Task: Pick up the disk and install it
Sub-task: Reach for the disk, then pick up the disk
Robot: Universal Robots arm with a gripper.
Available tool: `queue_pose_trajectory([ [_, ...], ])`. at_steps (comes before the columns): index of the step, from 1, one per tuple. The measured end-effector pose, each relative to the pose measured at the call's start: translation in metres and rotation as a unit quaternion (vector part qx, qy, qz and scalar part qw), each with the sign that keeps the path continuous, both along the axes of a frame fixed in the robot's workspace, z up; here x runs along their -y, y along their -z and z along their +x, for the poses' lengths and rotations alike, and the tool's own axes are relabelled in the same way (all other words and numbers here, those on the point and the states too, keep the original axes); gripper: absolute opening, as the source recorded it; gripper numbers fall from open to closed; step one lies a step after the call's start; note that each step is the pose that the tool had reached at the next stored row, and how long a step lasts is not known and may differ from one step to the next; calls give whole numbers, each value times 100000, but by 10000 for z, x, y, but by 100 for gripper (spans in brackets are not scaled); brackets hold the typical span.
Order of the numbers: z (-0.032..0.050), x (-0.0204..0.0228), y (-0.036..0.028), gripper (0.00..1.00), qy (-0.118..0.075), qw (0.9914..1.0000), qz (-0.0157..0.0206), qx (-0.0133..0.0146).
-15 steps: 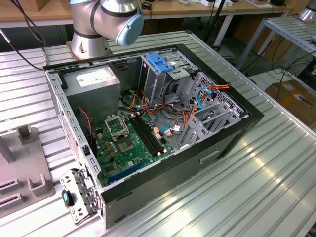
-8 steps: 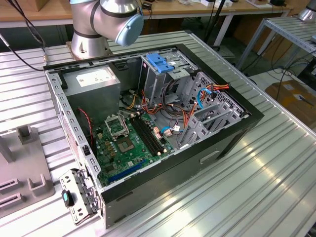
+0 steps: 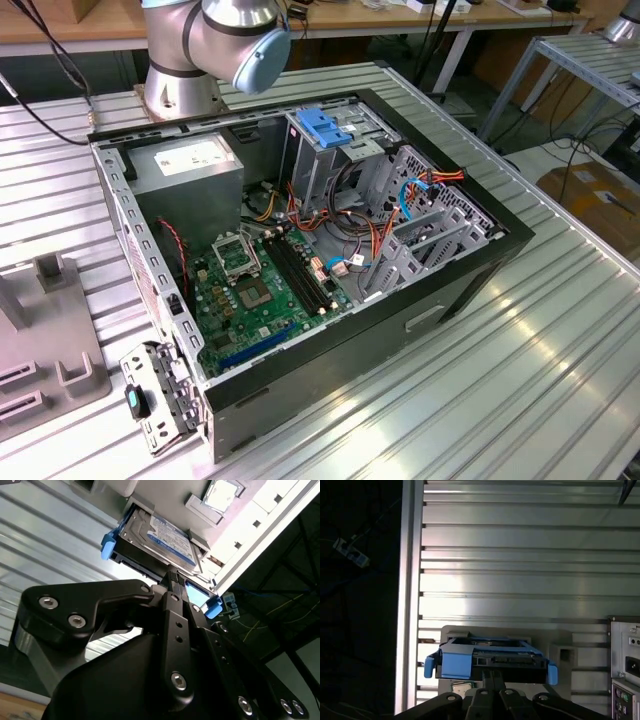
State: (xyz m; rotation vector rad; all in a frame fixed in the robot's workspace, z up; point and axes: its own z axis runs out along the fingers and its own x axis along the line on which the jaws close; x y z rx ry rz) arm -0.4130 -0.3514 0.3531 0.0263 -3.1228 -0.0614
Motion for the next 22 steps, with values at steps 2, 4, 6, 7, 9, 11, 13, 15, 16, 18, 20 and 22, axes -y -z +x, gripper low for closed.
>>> queue_pose_trajectory([
  [2,-11,-4,3,11,4,100000,3,5],
  [4,-23,-4,4,11,4,100000,1,0],
  [6,-23,-4,4,11,2,100000,0,1],
  [7,-23,-4,4,11,1,100000,-1,1],
  [9,-23,-4,4,11,0,100000,1,3],
  [11,-23,-4,3,11,1,100000,0,-2],
  [13,-23,-4,4,11,0,100000,0,3],
  [15,-24,-4,4,11,1,100000,1,3],
  [16,-24,-4,4,11,-142,100000,1,2],
  [18,-24,-4,4,11,-812,99997,0,0],
  [20,-24,-4,3,11,-2444,99970,-1,-2],
  [22,-24,-4,4,11,-4498,99899,3,3],
])
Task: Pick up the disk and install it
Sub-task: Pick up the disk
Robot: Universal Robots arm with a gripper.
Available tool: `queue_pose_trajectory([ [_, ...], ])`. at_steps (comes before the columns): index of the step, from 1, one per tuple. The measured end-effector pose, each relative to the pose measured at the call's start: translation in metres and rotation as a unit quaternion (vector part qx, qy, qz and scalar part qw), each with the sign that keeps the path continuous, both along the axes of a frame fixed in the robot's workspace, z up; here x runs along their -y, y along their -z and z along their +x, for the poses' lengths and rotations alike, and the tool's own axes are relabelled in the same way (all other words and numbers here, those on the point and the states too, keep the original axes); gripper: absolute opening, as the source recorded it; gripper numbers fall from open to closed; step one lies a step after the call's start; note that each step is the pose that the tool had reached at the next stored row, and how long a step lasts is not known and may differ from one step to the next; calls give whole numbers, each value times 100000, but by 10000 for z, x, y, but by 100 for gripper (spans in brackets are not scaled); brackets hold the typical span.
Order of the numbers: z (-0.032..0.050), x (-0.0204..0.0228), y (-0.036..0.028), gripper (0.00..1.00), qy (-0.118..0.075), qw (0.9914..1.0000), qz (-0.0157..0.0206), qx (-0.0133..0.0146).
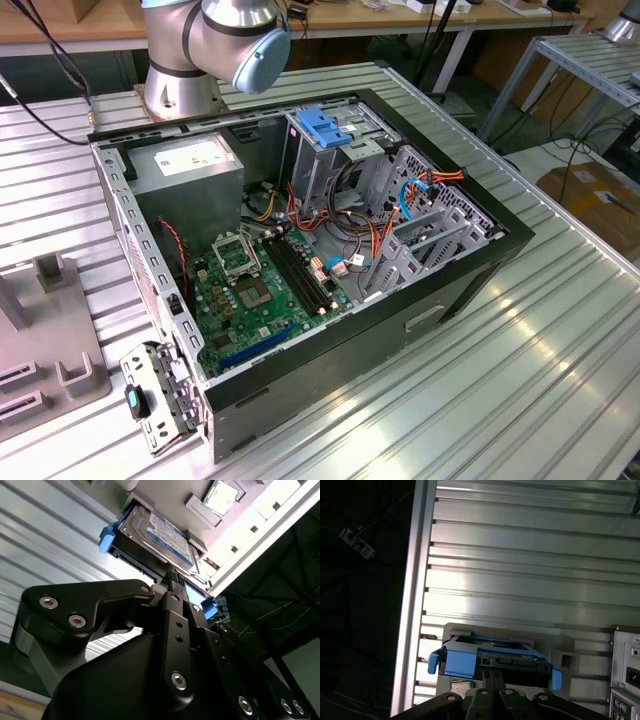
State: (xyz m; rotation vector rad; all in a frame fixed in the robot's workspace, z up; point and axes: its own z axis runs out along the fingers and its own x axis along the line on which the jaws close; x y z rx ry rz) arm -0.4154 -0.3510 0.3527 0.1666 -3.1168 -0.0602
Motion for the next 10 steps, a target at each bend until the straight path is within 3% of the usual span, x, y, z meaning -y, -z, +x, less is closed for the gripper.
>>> queue_pose_trajectory([
  [2,0,0,0,11,-2032,99979,-1,-1],
  [3,0,0,0,11,-3950,99922,-2,-2],
  [4,0,0,0,11,-4589,99895,-1,0],
  [7,0,0,0,11,-8840,99608,-2,-2],
  [10,0,0,-1,11,-9237,99572,-6,-4],
])
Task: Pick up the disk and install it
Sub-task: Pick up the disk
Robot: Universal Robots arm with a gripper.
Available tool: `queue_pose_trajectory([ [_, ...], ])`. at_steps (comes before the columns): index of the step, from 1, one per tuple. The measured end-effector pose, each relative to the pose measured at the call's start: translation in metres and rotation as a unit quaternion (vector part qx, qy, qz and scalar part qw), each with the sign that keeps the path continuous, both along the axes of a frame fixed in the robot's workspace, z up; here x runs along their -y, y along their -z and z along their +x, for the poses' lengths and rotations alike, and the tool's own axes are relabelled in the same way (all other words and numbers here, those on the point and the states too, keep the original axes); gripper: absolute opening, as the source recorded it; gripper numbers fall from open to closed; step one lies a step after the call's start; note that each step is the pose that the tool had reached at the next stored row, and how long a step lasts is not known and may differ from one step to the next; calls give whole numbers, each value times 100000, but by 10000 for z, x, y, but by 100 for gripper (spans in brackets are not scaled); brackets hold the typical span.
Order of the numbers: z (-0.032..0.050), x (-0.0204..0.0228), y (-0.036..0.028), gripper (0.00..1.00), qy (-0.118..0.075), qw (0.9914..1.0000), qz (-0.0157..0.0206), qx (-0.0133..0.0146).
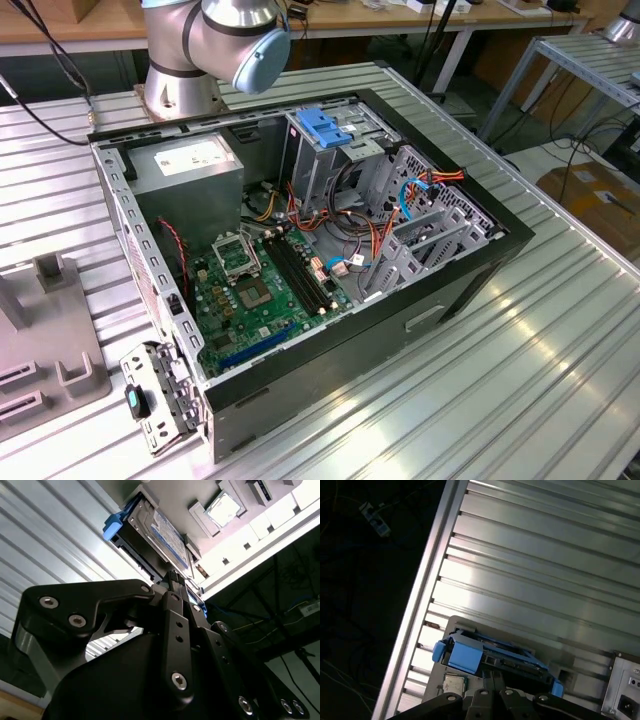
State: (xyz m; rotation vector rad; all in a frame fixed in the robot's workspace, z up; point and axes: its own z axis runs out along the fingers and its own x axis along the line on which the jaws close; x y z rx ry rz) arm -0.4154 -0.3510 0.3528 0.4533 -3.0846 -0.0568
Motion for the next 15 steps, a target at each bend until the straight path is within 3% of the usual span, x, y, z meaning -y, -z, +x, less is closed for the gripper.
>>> queue_pose_trajectory([
  [4,0,0,0,11,-124,100000,1,1],
  [6,0,0,0,11,-2257,99975,1,1],
  [8,0,0,0,11,-4709,99889,1,3],
  [10,0,0,0,11,-6705,99775,2,4],
  [12,0,0,1,11,-8871,99606,1,6],
  [15,0,0,1,11,-12019,99275,0,3],
])
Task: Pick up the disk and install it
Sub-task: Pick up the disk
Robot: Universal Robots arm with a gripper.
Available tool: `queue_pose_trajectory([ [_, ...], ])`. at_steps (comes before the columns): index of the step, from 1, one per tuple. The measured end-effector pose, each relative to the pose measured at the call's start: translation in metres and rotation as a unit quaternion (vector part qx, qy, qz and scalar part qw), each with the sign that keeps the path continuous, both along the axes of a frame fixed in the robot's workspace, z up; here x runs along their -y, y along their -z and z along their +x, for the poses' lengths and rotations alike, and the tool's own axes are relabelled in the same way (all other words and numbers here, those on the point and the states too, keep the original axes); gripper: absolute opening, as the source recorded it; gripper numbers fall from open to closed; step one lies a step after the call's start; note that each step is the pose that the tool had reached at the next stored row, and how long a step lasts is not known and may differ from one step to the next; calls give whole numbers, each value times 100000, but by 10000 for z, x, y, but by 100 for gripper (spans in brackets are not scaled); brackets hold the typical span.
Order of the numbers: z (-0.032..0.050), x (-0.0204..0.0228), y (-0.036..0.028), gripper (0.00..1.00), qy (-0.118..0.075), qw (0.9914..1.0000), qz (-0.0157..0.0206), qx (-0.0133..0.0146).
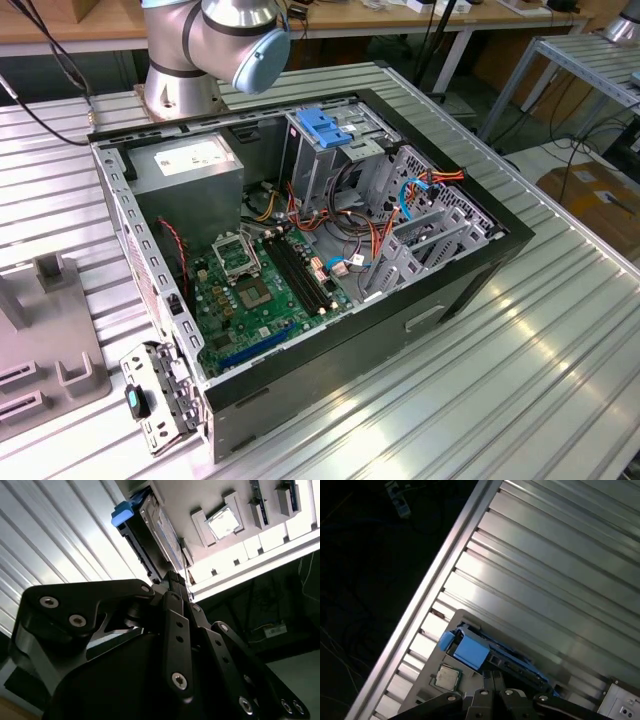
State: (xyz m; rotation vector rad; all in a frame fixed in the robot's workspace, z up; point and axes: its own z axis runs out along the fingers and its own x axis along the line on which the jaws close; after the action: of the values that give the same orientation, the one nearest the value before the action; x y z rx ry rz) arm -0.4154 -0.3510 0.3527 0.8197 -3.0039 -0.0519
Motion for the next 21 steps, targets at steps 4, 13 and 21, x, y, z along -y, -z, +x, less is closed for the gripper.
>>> queue_pose_trajectory([
  [4,0,0,1,11,-4490,99899,1,-1],
  [13,0,0,6,11,-14446,98951,1,2],
  [21,0,0,12,11,-23269,97255,0,-3],
])
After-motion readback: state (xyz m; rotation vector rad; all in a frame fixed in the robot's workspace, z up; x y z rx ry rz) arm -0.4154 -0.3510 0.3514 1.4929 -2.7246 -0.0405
